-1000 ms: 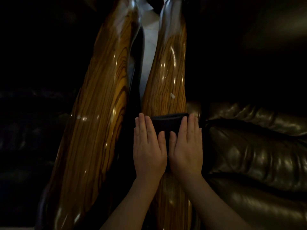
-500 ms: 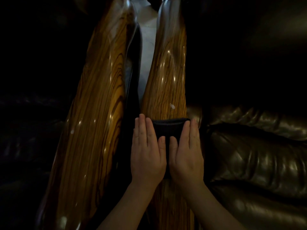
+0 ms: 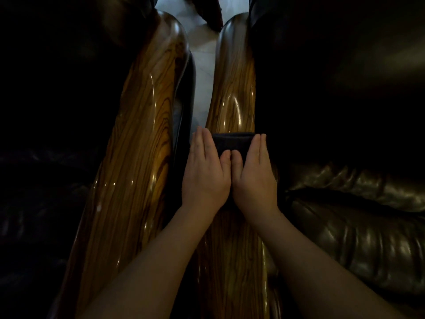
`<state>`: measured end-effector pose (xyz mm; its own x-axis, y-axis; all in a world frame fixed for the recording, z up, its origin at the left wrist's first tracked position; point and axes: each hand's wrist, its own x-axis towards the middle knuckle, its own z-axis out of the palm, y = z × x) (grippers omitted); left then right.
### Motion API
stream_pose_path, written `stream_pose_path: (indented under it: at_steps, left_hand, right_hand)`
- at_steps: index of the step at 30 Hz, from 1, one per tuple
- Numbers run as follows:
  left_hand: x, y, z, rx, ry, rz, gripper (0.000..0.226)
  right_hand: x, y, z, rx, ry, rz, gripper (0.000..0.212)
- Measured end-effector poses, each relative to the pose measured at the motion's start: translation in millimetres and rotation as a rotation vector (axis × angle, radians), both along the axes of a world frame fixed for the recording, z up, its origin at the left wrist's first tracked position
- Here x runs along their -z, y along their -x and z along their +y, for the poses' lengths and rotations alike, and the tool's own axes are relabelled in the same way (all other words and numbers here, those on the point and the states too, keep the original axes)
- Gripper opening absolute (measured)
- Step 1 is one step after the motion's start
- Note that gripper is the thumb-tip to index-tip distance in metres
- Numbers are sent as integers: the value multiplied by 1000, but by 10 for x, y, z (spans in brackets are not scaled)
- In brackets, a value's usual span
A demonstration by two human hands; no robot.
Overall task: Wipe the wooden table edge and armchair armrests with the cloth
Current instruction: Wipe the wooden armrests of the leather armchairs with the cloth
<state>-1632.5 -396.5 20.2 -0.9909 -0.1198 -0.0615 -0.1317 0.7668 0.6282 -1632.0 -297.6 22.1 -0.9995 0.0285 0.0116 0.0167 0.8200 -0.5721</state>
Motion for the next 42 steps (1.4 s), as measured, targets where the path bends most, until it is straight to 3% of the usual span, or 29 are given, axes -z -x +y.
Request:
stream_pose_path:
  at_steps: [12,21,35,38,42]
  left_hand:
    - [-24,1168,-72,52,-132,-93,65]
    - [-23,1383,-101,65,-153,-103,66]
    - [-38,600,-69,53,-42,-41,66]
    - [-20,311,-43,52,2,-27,65]
    - [-2,-77,3,39,128,7,64]
  right_hand:
    - [-5,1107,-87,148,167,-59,66]
    - [-33,1303,-106,139,155,-45,65]
    - [-82,487,-52,-24,44,43,56]
    - [-58,230,-15,-2,34,-13,62]
    - [26,-120,48,-46,-124,-9,64]
